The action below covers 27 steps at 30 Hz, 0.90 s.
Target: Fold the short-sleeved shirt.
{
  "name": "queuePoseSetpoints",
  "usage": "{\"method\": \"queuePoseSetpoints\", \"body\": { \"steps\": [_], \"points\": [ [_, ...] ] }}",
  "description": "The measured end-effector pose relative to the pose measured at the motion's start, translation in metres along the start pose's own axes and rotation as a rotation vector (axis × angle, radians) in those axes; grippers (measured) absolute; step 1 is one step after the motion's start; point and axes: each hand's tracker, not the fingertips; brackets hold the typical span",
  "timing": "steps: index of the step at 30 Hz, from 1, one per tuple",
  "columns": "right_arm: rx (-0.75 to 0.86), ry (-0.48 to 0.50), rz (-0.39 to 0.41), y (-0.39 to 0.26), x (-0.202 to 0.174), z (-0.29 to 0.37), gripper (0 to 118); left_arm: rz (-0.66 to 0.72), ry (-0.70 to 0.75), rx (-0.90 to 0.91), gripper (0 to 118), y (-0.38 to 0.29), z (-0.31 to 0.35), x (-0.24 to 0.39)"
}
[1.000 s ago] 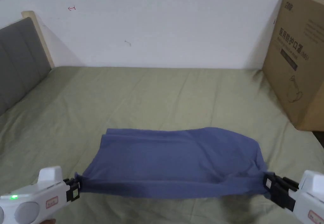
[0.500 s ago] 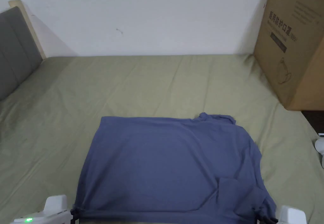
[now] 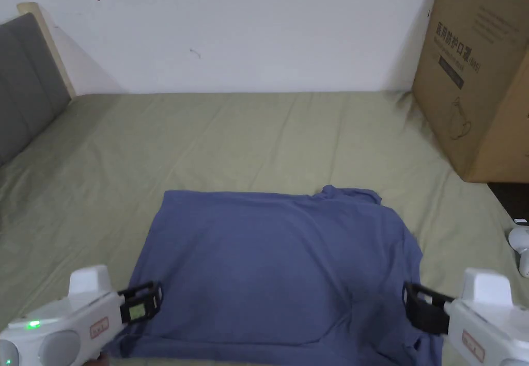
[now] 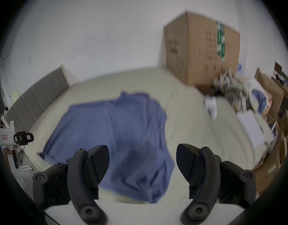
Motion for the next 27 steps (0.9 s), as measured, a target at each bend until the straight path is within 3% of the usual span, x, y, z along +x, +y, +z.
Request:
{"method": "queuePoseSetpoints", "body": {
  "steps": [6,8,10,12,21,27],
  "points": [
    [0.265,-0.014,0.094,0.06,-0.034,0.036,87,-0.105,0.013,0.287,101,0.053,0.042,0.051],
    [0.321,-0.035,0.115,0.069,-0.045,0.043,80,-0.1,0.031,0.361,93,0.058,0.044,0.055],
    [0.373,-0.065,0.141,0.075,-0.056,0.049,59,-0.114,0.026,0.431,64,0.061,0.05,0.062],
    [0.396,-0.081,0.161,0.075,-0.065,0.052,3,-0.12,0.016,0.448,1,0.062,0.048,0.066],
    [0.393,-0.048,0.162,0.071,-0.078,0.047,0,-0.16,-0.005,0.404,0,0.055,0.036,0.058],
    [0.369,-0.034,0.154,0.065,-0.074,0.044,0,-0.128,0.004,0.205,0,0.035,0.029,0.033]
  ]
}}
